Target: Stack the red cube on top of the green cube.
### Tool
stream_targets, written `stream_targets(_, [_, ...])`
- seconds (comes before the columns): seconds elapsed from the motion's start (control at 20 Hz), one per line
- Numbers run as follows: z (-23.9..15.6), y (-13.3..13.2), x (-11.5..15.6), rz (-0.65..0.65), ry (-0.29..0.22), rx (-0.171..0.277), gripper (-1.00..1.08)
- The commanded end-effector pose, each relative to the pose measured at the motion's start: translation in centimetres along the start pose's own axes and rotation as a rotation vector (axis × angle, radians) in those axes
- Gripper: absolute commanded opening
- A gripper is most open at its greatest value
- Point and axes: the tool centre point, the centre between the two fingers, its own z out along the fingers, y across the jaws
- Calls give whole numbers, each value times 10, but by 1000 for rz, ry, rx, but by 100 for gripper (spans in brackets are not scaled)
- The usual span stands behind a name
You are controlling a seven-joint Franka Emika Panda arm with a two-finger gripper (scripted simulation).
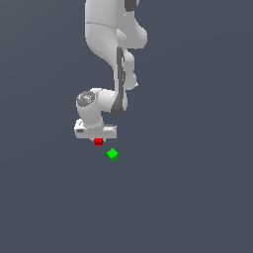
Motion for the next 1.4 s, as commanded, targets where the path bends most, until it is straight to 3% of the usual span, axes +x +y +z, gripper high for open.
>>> stream_targets(0.0, [0, 0, 0, -1, 0, 0, -100])
stream_targets(0.55, [-10, 0, 0, -1, 0, 0, -100])
stream_targets(1.35, [-92, -1, -1, -1, 0, 0, -100])
